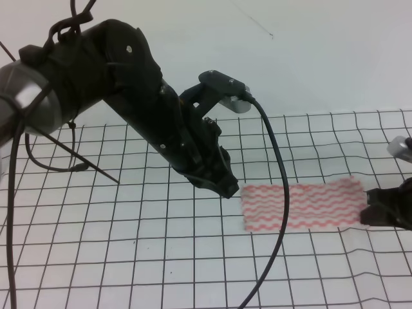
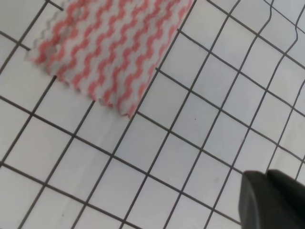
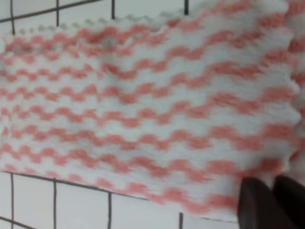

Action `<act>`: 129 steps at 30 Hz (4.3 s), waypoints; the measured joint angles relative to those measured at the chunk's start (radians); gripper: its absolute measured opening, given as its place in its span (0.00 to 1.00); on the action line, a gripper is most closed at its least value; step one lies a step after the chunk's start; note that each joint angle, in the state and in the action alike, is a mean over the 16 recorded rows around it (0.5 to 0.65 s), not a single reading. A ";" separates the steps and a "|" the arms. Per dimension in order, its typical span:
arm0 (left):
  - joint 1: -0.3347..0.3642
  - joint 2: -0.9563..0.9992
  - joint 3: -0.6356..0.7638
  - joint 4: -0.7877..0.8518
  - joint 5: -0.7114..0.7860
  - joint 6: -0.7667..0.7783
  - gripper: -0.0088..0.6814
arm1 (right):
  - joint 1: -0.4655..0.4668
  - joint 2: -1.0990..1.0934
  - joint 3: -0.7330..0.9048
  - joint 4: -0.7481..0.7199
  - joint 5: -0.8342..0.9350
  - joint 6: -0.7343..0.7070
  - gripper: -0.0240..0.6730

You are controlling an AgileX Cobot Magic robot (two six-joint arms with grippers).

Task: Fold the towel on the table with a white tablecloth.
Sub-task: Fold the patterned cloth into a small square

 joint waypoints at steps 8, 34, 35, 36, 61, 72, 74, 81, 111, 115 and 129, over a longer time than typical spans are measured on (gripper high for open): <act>0.000 0.000 0.000 0.000 -0.004 0.000 0.01 | 0.000 0.002 -0.009 -0.007 0.023 -0.037 0.07; 0.000 0.000 0.000 0.006 -0.007 0.001 0.01 | 0.259 0.094 -0.219 -0.046 0.086 0.019 0.04; 0.000 0.000 0.000 0.007 -0.007 0.001 0.01 | 0.270 0.100 -0.227 -0.046 0.087 0.022 0.04; 0.000 0.000 0.000 0.008 -0.007 0.001 0.01 | 0.281 0.106 -0.236 -0.045 0.088 0.024 0.04; 0.000 0.000 0.000 0.031 -0.015 0.002 0.01 | 0.406 0.147 -0.302 -0.027 0.104 0.038 0.04; 0.000 0.000 0.000 0.031 -0.016 0.003 0.01 | 0.427 0.175 -0.332 -0.028 0.129 0.041 0.04; 0.000 0.000 0.000 0.031 -0.016 0.004 0.01 | 0.431 0.179 -0.338 -0.031 0.135 0.042 0.04; 0.000 0.001 0.000 0.031 -0.017 0.004 0.01 | 0.442 0.195 -0.348 -0.043 0.145 0.050 0.04; 0.001 0.035 0.000 0.059 -0.161 0.030 0.01 | 0.348 0.054 -0.349 -0.156 0.090 0.086 0.22; 0.002 0.067 0.000 0.044 -0.192 0.042 0.01 | 0.339 0.089 -0.349 -0.175 0.064 0.093 0.13; 0.002 0.173 -0.002 -0.080 -0.247 0.154 0.01 | 0.338 0.127 -0.353 -0.197 0.000 0.085 0.04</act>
